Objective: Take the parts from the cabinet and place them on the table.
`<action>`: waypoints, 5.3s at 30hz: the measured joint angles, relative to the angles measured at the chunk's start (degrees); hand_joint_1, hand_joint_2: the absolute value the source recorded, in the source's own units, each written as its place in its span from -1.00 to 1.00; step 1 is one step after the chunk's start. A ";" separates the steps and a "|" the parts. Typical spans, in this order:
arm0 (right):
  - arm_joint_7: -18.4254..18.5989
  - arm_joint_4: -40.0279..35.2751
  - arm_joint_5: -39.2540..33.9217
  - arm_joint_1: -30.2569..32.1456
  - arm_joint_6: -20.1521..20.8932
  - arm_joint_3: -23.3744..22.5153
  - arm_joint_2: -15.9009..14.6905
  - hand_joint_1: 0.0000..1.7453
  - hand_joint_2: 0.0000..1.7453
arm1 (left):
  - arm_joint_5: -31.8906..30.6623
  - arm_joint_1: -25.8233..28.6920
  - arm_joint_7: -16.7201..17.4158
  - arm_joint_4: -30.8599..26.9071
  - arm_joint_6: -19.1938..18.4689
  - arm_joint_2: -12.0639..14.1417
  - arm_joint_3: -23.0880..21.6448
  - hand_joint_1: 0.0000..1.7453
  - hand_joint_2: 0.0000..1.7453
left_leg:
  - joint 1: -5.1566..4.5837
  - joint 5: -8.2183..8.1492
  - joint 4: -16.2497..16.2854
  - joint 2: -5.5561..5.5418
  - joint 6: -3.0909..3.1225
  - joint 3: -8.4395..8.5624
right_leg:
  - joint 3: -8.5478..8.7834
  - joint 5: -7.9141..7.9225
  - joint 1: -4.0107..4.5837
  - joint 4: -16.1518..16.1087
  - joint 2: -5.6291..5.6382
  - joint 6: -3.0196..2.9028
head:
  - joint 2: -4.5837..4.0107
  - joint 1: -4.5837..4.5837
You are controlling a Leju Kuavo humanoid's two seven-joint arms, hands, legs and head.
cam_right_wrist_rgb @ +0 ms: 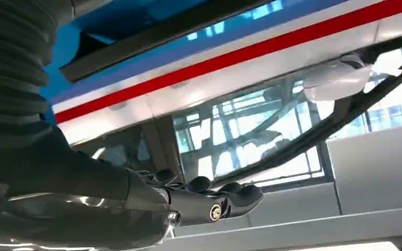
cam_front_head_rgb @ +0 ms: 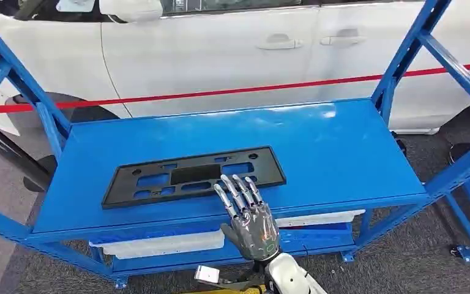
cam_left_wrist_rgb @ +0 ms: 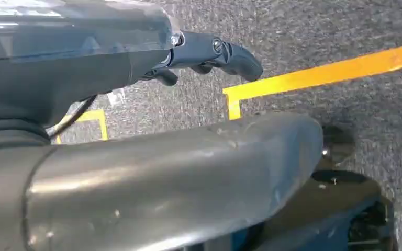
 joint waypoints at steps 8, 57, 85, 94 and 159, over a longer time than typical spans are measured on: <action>-1.22 9.62 -6.10 -2.69 0.00 -0.61 1.31 -1.00 1.00 | -1.53 -0.76 0.68 0.00 0.50 -0.15 -0.31 -1.00 -1.00 | 0.81 1.37 -3.60 0.08 2.03 2.10 | -6.94 -5.58 -0.47 11.93 -0.30 2.45 | 0.00 0.26; -5.86 -6.26 -24.19 -10.67 7.71 10.67 -2.54 -1.00 1.00 | -1.33 -0.79 1.22 0.04 2.29 0.26 1.05 -1.00 -1.00 | 1.94 -6.66 16.09 0.33 -2.35 -8.79 | -2.35 -0.10 -1.57 0.72 -0.90 0.50 | 0.00 -0.15; -0.65 16.67 -16.78 -16.29 11.41 10.01 3.71 -1.00 1.00 | -6.03 -1.65 2.16 0.07 0.81 -0.02 0.24 -1.00 -1.00 | 1.12 -1.65 4.22 0.06 -1.60 -3.71 | -2.56 1.35 -1.05 -0.76 -0.76 0.21 | -0.02 -0.83; -1.51 24.41 -18.33 -18.09 13.51 10.10 6.58 -1.00 1.00 | -6.93 -2.06 2.32 0.07 0.90 0.11 -0.28 -1.00 -1.00 | 1.39 3.01 -1.09 0.15 -1.97 -2.58 | -1.53 -0.05 -0.77 -0.05 -0.47 1.17 | 0.00 -0.94; 5.97 45.59 -26.61 -34.49 14.23 0.22 11.48 1.00 1.00 | -10.16 -3.75 3.56 0.07 0.68 0.46 -3.48 -1.00 -1.00 | 1.14 3.49 -3.54 0.07 -0.96 -0.34 | -1.78 1.92 -0.20 -1.63 -0.52 0.68 | 0.00 -0.72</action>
